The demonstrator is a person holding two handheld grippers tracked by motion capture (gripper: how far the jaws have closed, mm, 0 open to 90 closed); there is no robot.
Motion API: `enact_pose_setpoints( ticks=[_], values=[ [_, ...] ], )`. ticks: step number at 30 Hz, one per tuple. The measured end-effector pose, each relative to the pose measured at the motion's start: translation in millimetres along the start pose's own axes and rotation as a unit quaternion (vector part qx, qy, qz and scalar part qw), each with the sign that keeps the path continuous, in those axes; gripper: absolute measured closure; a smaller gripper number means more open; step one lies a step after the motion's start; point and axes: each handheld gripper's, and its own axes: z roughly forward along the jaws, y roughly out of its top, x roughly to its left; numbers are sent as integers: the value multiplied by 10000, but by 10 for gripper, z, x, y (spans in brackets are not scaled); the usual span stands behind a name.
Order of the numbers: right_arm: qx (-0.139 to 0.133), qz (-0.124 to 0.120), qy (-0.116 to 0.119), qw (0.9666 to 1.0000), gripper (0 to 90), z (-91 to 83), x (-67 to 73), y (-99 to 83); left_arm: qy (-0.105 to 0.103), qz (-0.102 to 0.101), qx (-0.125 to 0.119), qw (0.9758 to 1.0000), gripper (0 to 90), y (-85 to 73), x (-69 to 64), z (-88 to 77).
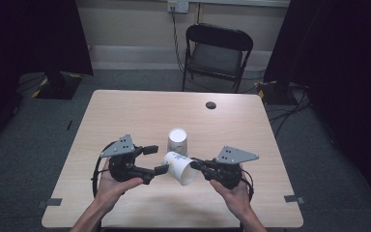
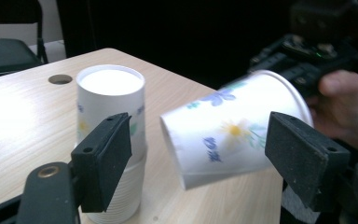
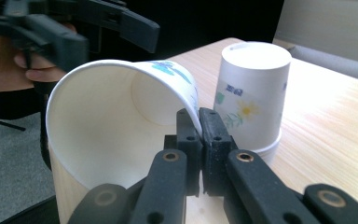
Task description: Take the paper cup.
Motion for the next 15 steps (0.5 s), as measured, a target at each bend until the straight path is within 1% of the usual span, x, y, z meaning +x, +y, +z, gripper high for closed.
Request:
enact_pose_setpoints(
  ticks=[1, 2, 4, 7, 8, 10, 11, 12, 14, 15],
  values=[
    [45, 28, -5, 10000, 880, -5, -8, 4, 28, 118, 39, 9999, 221, -8, -24, 12],
    [87, 35, 9, 10000, 880, -6, -16, 9, -8, 240, 98, 9997, 211, -15, -38, 24],
    [189, 49, 19, 9998, 880, -2, -27, 26, -28, 381, 237, 9990, 200, -27, -72, 49],
    [380, 83, 54, 9992, 880, 8, -42, 63, -94, 671, 418, 9968, 195, -59, -139, 111],
    [472, 105, 90, 9988, 880, 15, -47, 76, -63, 751, 483, 9960, 193, -65, -158, 127],
    [566, 110, 130, 9983, 879, 29, -49, 98, -53, 855, 563, 9947, 184, -73, -181, 161],
    [672, 133, 176, 9975, 879, 43, -53, 113, -41, 906, 566, 9943, 184, -79, -192, 179],
    [712, 127, 195, 9972, 879, 52, -53, 122, -36, 947, 585, 9938, 176, -84, -200, 193],
    [840, 142, 232, 9961, 879, 72, -53, 137, 1, 957, 619, 9935, 164, -93, -207, 214],
    [870, 145, 239, 9958, 879, 78, -56, 140, 2, 945, 602, 9937, 166, -98, -205, 215]
  ],
)
